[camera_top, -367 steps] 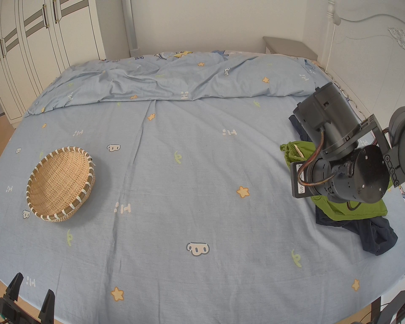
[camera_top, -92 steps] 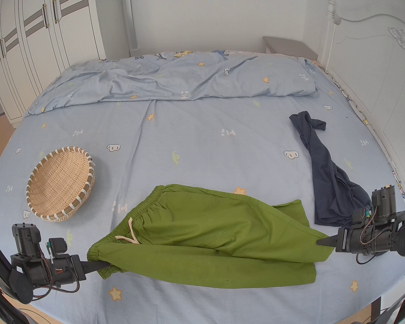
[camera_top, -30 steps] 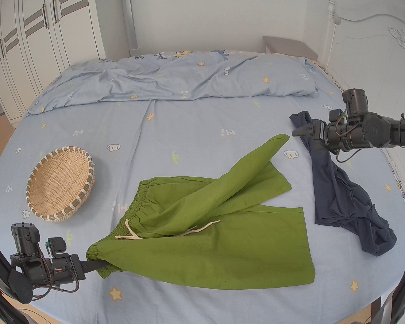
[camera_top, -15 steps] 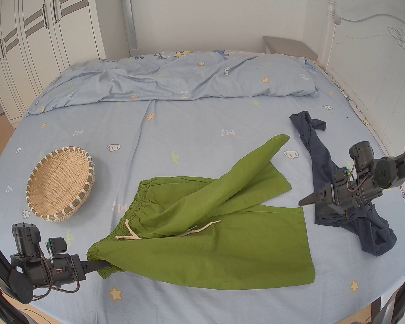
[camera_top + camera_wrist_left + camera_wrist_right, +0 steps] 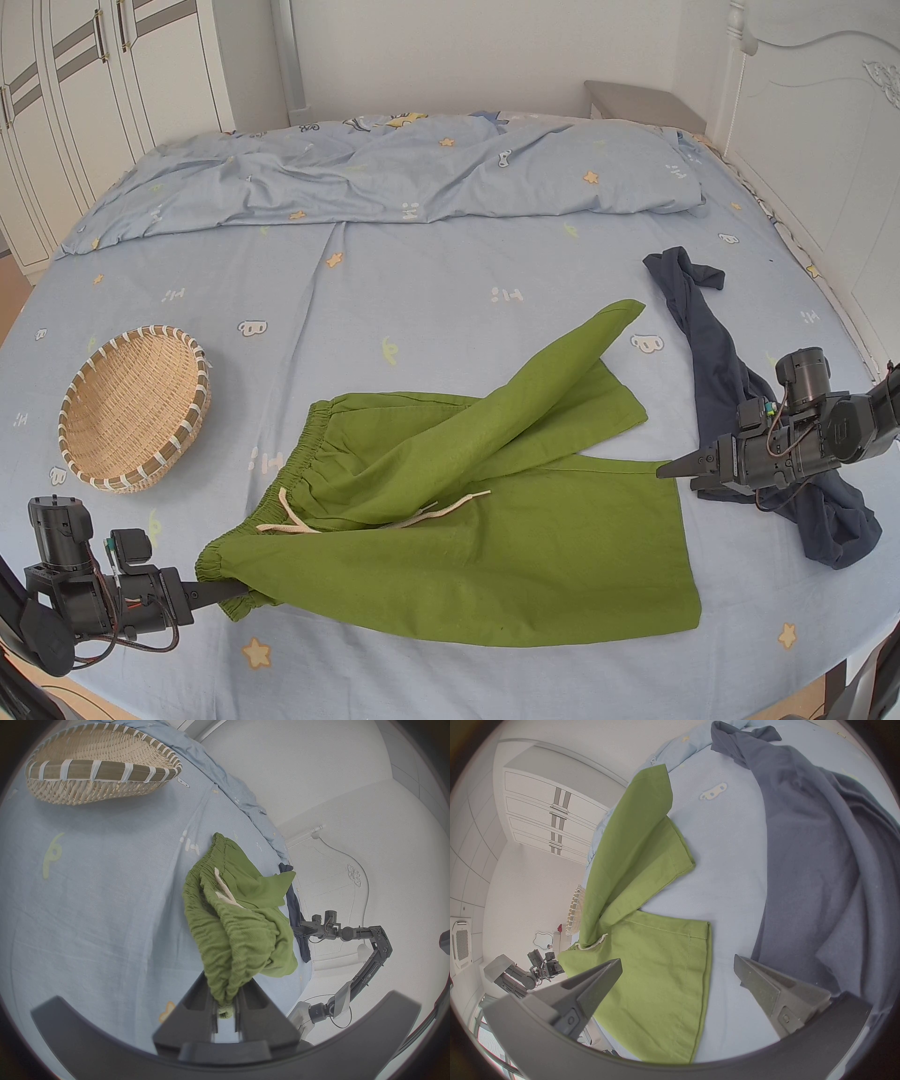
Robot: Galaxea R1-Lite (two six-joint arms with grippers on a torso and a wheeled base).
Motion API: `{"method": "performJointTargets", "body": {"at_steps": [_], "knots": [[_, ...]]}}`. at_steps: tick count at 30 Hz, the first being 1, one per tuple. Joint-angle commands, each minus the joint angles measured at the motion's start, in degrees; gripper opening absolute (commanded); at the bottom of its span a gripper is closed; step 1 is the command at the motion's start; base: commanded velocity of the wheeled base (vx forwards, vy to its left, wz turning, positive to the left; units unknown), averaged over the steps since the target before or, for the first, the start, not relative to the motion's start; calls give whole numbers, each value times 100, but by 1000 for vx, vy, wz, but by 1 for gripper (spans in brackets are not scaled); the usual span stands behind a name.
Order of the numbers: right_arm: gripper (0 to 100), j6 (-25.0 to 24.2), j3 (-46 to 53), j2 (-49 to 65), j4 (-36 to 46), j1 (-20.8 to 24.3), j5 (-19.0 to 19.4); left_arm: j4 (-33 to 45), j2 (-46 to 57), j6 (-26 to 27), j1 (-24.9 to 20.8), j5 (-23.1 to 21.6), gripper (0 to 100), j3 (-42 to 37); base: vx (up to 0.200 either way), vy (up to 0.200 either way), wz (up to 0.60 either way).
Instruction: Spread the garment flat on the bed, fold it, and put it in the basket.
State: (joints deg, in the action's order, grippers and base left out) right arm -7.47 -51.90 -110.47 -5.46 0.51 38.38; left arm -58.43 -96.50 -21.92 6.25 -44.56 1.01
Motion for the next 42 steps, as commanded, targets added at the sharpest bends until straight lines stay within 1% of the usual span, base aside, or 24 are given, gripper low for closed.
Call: {"method": "performJointTargets", "body": {"at_steps": [1, 6, 15, 25, 26, 40, 42], "knots": [[100, -9, 4, -282, -95, 10, 12, -2, 8, 3, -1, 0, 0, -48, 0, 0, 0], [100, -17, 13, -440, -359, 81, 21, -2, -27, -5, 7, 0, 0, -13, 0, 0, 0], [100, -70, -84, -458, -368, 300, 30, -2, -44, -5, 16, 8, 0, 31, 0, 0, 0], [100, -114, -58, -484, -377, 292, 153, -2, -115, -5, 25, 8, 0, 39, 0, 0, 0], [0, -114, -58, -493, -377, 292, 161, -2, -123, -5, 25, 8, 0, 39, 0, 0, 0], [0, -132, -198, -484, -377, 230, 153, -2, -123, -5, 25, 8, 0, 48, 0, 0, 0], [0, -343, -638, -440, -377, 204, 135, -2, -123, -5, 25, 8, 0, 48, 0, 0, 0]]}}
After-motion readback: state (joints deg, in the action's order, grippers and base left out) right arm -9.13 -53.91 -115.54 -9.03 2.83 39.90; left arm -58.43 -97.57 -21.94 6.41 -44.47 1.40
